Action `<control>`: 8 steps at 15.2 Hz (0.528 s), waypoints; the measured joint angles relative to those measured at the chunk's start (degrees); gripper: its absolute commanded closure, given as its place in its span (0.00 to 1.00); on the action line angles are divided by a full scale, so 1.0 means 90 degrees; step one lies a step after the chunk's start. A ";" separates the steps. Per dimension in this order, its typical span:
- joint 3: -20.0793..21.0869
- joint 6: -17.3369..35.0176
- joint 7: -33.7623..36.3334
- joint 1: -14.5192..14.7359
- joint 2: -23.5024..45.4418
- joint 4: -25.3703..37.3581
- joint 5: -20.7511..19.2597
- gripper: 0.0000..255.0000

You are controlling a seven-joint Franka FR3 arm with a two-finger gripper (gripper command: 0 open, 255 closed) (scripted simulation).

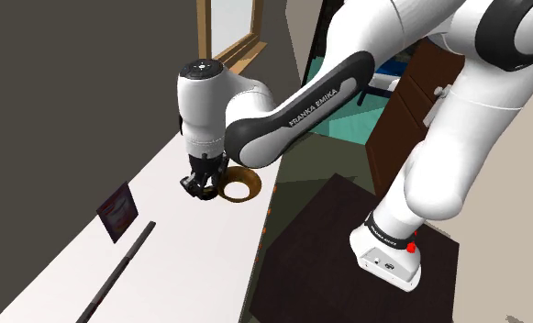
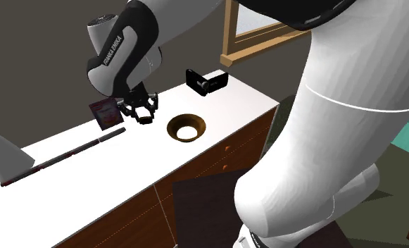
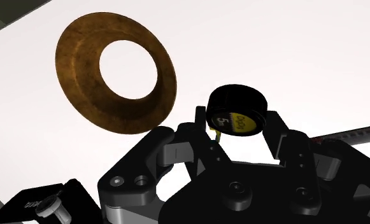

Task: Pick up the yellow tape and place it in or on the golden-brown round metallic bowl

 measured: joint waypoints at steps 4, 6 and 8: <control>-0.0201 0.0186 -0.0785 -0.0348 -0.0568 -0.0570 0.0395 1.00; -0.0359 0.0288 -0.1215 -0.0513 -0.0829 -0.0852 0.0573 1.00; -0.0524 0.0373 -0.1617 -0.0651 -0.1044 -0.1085 0.0710 1.00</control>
